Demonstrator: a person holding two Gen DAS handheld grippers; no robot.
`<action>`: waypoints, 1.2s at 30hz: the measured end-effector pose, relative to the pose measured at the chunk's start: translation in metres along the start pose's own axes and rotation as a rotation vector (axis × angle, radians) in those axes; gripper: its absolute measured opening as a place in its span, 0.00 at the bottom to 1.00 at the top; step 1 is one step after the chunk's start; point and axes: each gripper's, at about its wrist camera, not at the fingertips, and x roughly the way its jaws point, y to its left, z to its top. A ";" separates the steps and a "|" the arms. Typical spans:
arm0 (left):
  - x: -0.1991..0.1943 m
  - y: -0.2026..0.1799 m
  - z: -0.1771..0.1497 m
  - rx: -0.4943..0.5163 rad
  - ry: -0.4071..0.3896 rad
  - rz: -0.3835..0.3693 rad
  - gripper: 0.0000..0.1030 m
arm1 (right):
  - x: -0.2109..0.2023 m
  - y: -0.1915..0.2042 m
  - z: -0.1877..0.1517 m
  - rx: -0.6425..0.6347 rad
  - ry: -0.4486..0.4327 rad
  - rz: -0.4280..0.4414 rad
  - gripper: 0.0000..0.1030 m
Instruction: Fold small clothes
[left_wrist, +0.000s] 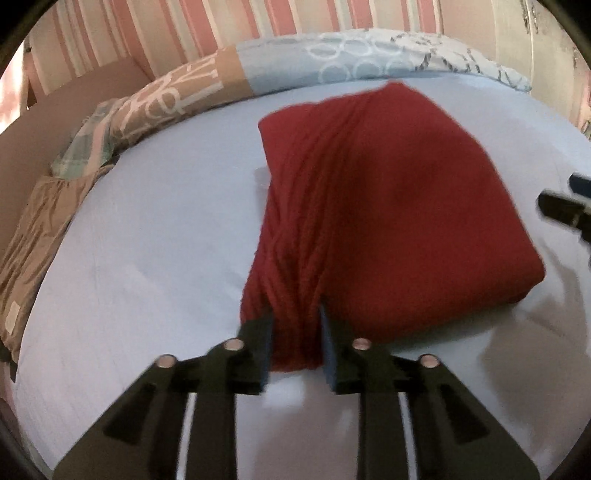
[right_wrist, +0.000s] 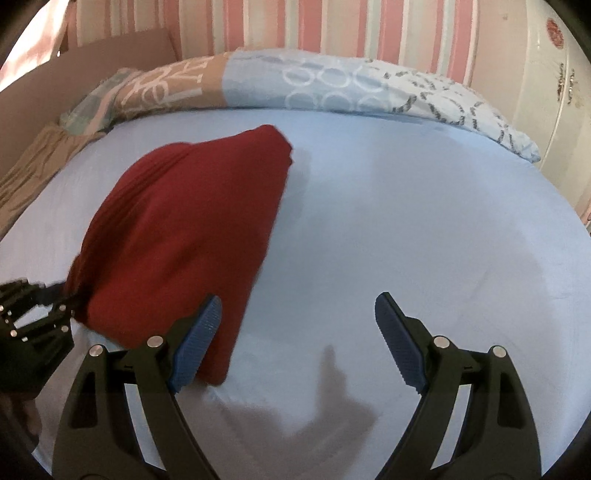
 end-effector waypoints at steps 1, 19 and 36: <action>-0.002 0.002 0.003 -0.013 -0.007 -0.018 0.42 | 0.000 0.001 0.001 -0.006 0.000 -0.003 0.83; 0.010 0.045 0.022 -0.054 0.044 0.039 0.91 | 0.017 0.024 -0.009 -0.081 0.057 0.018 0.86; -0.004 0.074 0.034 -0.111 -0.004 -0.017 0.96 | 0.003 0.010 0.012 -0.044 -0.004 0.084 0.90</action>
